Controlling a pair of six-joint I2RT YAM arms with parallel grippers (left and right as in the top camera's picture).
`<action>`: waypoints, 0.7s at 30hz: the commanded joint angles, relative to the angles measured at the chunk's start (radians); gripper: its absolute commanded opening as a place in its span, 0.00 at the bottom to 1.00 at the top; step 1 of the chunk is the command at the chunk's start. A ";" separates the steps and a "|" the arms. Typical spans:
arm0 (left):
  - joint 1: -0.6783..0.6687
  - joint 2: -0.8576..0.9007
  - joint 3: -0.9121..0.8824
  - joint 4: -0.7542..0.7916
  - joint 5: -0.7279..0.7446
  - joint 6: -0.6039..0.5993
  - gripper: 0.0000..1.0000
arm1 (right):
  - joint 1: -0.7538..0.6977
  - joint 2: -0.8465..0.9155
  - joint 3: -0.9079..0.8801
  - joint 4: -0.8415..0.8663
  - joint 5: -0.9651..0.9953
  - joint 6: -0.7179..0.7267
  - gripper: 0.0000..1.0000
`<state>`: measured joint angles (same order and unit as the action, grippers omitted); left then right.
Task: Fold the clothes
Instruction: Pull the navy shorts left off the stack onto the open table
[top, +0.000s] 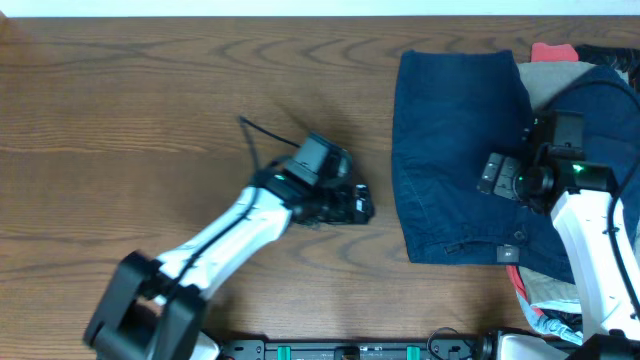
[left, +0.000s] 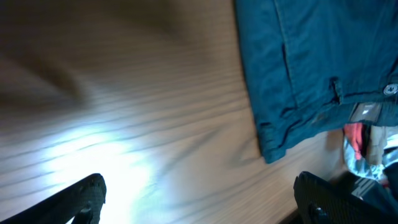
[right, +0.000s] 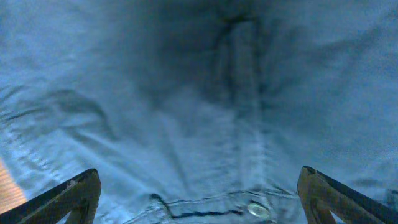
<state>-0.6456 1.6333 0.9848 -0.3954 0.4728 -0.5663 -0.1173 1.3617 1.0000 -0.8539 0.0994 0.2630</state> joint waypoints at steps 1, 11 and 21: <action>-0.063 0.056 0.019 0.054 0.011 -0.164 0.98 | -0.023 -0.032 0.016 -0.007 0.062 0.028 0.99; -0.222 0.206 0.019 0.290 0.010 -0.443 0.93 | -0.027 -0.037 0.016 -0.029 0.062 0.028 0.99; -0.294 0.302 0.019 0.446 0.005 -0.486 0.34 | -0.027 -0.038 0.016 -0.035 0.062 0.028 0.99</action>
<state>-0.9409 1.9099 0.9943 0.0540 0.4839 -1.0309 -0.1375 1.3396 1.0008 -0.8864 0.1474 0.2783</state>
